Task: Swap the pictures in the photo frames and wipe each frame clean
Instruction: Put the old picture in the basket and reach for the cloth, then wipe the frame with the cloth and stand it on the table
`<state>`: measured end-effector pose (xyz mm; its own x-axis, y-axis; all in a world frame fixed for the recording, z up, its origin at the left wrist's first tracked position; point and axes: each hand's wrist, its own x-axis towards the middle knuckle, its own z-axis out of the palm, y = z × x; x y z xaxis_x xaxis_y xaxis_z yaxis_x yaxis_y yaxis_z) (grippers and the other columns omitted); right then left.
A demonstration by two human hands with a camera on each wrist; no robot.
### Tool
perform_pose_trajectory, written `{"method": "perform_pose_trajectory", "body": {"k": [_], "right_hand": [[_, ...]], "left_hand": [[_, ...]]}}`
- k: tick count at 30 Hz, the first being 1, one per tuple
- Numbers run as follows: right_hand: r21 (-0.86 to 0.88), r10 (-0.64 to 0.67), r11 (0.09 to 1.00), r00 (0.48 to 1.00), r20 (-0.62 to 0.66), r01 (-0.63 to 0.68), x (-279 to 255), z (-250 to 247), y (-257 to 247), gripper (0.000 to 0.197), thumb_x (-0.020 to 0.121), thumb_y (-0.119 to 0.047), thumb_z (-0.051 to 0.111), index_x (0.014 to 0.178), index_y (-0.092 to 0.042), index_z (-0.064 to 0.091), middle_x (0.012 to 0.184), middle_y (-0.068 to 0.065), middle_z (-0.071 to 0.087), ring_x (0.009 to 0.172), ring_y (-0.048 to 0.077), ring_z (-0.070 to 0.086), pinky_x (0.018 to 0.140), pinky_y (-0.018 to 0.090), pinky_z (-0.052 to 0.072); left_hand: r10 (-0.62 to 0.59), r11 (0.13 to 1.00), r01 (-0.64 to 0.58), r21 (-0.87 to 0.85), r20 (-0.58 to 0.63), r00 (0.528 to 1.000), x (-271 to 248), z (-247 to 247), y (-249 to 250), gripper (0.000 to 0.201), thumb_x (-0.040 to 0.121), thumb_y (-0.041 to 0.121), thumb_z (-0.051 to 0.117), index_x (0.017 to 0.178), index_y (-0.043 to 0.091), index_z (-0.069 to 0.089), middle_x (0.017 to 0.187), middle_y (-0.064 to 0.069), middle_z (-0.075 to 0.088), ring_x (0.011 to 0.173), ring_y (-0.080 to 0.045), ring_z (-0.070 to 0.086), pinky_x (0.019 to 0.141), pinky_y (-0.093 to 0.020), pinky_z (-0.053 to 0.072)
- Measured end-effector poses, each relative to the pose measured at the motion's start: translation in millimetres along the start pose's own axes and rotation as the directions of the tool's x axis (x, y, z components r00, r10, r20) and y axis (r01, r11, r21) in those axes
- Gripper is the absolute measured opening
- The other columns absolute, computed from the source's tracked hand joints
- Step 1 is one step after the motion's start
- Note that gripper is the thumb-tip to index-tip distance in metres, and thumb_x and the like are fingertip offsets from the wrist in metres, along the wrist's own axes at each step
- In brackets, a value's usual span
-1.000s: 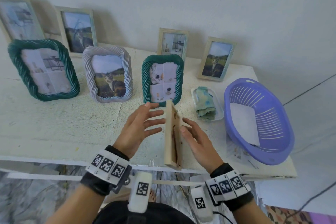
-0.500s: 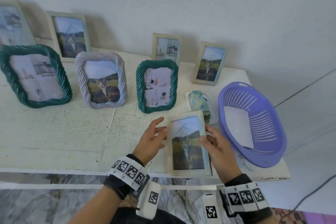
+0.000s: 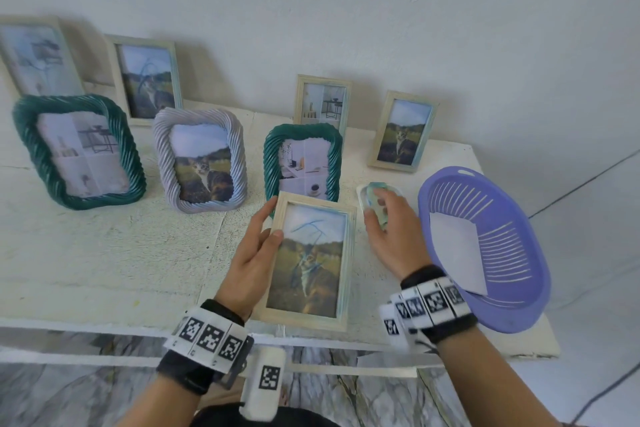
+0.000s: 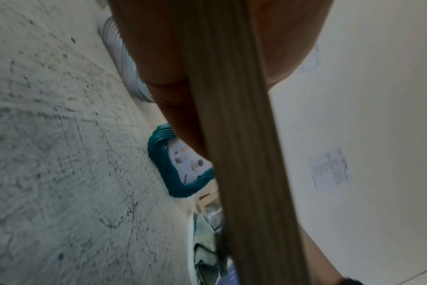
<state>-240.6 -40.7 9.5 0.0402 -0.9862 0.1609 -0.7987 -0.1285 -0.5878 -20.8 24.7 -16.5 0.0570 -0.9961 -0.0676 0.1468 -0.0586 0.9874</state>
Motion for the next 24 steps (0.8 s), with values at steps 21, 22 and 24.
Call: {"method": "perform_pose_trajectory", "body": {"k": [21, 22, 24], "right_hand": [[-0.057, 0.082, 0.995, 0.994, -0.069, -0.086, 20, 11, -8, 0.048, 0.089, -0.018, 0.05, 0.135, -0.033, 0.05, 0.099, 0.007, 0.053, 0.08, 0.021, 0.052, 0.067, 0.028, 0.041], [-0.024, 0.025, 0.999, 0.997, -0.079, -0.027, 10, 8, -17, 0.048, 0.088, -0.019, 0.051, 0.135, -0.034, 0.051, 0.098, 0.004, 0.054, 0.079, 0.017, 0.052, 0.067, 0.028, 0.043], [0.006, -0.066, 0.998, 0.997, -0.039, 0.066, -12, 3, -37, 0.047, 0.088, -0.022, 0.053, 0.133, -0.035, 0.051, 0.094, -0.001, 0.054, 0.073, 0.012, 0.052, 0.064, 0.028, 0.047]], "left_hand": [[0.194, 0.961, -0.165, 0.222, -0.114, 0.974, 1, -13, -12, 0.045, 0.103, 0.01, 0.037, 0.146, 0.025, 0.036, 0.088, 0.025, 0.047, 0.079, 0.019, 0.05, 0.082, 0.001, 0.036], [0.207, 0.959, -0.178, 0.219, -0.113, 0.972, 2, -14, -14, 0.046, 0.103, 0.011, 0.037, 0.146, 0.027, 0.035, 0.087, 0.022, 0.05, 0.079, 0.015, 0.05, 0.082, 0.0, 0.036], [0.212, 0.96, -0.189, 0.206, -0.097, 0.972, 3, -13, -15, 0.047, 0.103, 0.015, 0.038, 0.148, 0.029, 0.035, 0.082, 0.003, 0.047, 0.076, -0.004, 0.046, 0.077, -0.002, 0.038]]}}
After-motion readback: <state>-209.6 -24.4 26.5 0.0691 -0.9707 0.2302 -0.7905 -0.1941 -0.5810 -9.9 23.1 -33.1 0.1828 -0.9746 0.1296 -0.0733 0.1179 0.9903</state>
